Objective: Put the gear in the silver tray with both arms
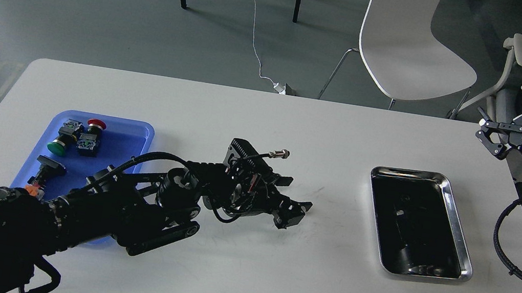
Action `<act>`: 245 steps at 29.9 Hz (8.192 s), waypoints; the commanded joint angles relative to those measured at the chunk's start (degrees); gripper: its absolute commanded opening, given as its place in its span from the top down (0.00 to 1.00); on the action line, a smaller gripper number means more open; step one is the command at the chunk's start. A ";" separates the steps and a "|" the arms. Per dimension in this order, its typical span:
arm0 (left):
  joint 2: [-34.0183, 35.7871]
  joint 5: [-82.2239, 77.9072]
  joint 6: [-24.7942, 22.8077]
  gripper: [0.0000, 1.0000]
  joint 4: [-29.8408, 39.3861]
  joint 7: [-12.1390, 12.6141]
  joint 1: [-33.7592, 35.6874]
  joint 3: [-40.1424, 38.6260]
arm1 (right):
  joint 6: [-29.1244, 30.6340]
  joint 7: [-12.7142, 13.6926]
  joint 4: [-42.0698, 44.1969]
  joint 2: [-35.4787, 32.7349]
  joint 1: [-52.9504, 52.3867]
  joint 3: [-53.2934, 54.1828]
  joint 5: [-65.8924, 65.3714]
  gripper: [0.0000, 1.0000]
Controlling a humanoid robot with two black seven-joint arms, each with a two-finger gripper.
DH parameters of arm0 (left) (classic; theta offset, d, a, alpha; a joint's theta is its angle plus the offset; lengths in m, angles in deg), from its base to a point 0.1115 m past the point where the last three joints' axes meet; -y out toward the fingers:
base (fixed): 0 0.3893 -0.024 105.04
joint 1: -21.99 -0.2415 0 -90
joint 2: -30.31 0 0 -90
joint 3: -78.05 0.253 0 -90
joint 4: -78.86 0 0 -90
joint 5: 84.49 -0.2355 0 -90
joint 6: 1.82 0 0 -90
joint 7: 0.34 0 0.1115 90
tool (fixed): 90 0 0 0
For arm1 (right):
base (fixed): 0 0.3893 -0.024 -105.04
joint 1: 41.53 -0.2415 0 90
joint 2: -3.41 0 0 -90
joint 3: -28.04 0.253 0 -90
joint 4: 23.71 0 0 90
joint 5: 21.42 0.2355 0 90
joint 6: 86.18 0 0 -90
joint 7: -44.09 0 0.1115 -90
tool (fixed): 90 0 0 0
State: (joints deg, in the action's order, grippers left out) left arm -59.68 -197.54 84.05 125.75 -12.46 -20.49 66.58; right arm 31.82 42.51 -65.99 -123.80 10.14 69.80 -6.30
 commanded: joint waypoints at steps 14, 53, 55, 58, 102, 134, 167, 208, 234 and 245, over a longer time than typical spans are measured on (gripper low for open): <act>10.79 29.37 0.88 0.03 6.72 2.27 9.87 -12.34 | 0.00 0.09 -7.45 0.56 -2.71 -0.02 -10.18 0.04; 32.25 95.83 2.02 0.02 5.31 1.48 -4.90 -31.69 | -3.74 11.51 -12.12 30.96 -43.58 -60.12 -56.51 0.04; 32.25 95.83 2.11 0.02 5.31 1.31 -4.90 -31.60 | -3.57 11.86 -11.94 32.46 -43.93 -61.71 -56.60 0.04; 32.25 95.83 2.20 0.02 5.40 0.87 -4.90 -31.60 | -3.48 12.65 -11.85 34.48 -43.93 -63.47 -56.42 0.04; 33.48 95.83 2.37 0.02 5.58 -0.62 -5.07 -31.60 | 0.00 11.95 -11.85 34.49 -42.79 -71.65 -56.34 0.17; 33.65 95.83 2.46 0.02 5.58 -1.06 -5.16 -31.69 | 0.00 11.86 -11.15 36.25 -41.74 -74.46 -58.80 0.61; 33.30 95.74 2.81 0.02 5.58 -0.98 -5.07 -31.25 | 0.00 10.90 -31.18 2.25 -50.27 -67.52 -59.58 0.86; 32.95 95.65 3.51 0.02 5.58 -0.80 -4.72 -30.81 | 0.00 10.11 -28.11 -2.43 -31.98 -62.07 -72.33 0.70; 33.04 95.65 2.81 0.02 2.50 -0.36 -3.32 -30.72 | -1.53 6.16 -17.32 -4.72 -24.70 -33.62 -62.24 0.05; 28.21 96.01 0.79 0.02 2.24 0.52 -2.79 -30.81 | -1.90 0.53 7.03 5.22 -16.43 -7.85 -20.88 0.05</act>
State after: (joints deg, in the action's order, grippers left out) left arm -29.02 -101.47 85.04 128.06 -12.38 -23.33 35.74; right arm 29.41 43.09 -63.66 -120.54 -8.33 57.12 -41.41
